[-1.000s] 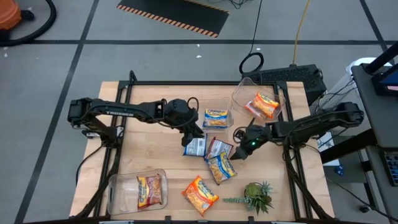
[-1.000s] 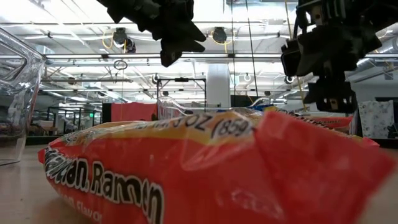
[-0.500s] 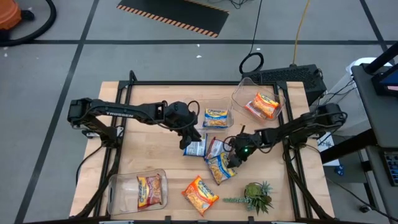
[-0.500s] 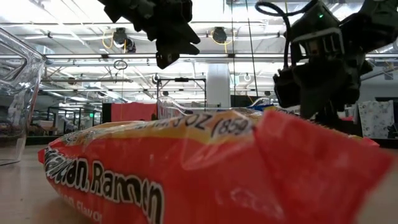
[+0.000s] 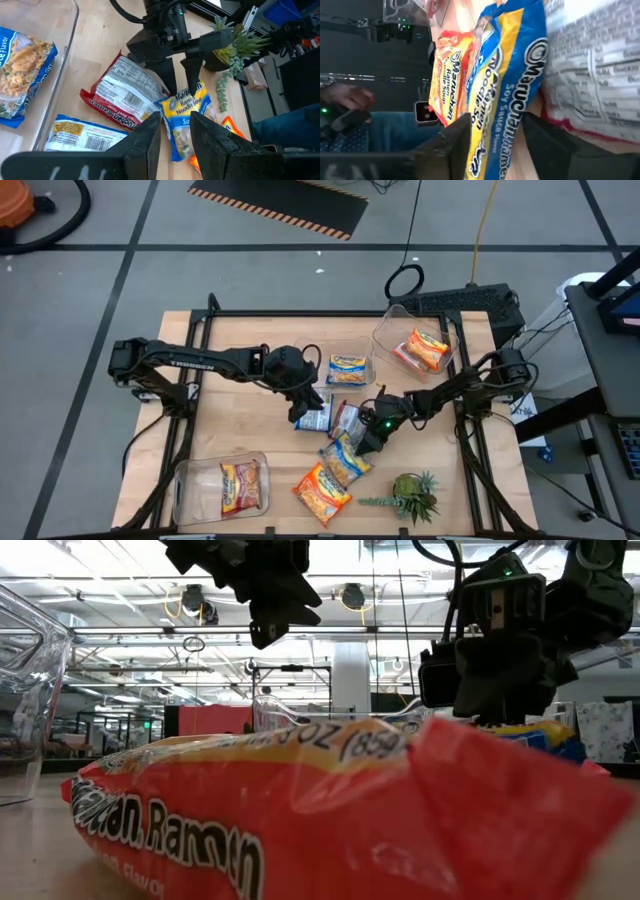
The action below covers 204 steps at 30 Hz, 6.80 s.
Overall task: Sort Maruchan noodles
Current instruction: Stack the bottom blue noodle pack on top of the other blue noodle pack into the top left transparent bin
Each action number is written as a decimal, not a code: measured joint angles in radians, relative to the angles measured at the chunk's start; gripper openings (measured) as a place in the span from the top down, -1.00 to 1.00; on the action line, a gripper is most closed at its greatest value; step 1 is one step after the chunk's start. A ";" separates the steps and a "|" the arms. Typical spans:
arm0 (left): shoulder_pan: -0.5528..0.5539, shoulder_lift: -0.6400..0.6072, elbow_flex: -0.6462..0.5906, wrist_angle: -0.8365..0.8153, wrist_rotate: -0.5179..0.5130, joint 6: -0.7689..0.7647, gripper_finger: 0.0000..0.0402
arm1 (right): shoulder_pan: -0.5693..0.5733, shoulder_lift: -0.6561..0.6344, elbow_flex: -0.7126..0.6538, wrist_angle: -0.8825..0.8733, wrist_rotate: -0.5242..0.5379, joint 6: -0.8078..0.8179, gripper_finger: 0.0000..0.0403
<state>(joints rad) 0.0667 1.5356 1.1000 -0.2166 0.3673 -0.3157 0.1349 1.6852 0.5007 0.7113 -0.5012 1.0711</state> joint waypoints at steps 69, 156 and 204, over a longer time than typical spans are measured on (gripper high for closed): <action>-0.095 0.009 -0.005 -0.095 -0.150 -0.106 0.46 | 0.135 0.002 -0.004 0.063 0.336 0.297 1.00; -0.134 0.305 -0.337 0.873 0.104 -0.205 0.45 | -0.003 -0.065 0.035 0.143 0.319 0.094 0.76; 0.035 0.002 -0.311 0.389 0.035 -0.159 0.55 | -0.056 -0.635 0.034 -0.601 0.552 0.178 0.63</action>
<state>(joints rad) 0.1021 1.5379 0.7895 0.1726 0.4019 -0.4749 0.0784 1.0503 0.5343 0.1106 0.0512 1.2492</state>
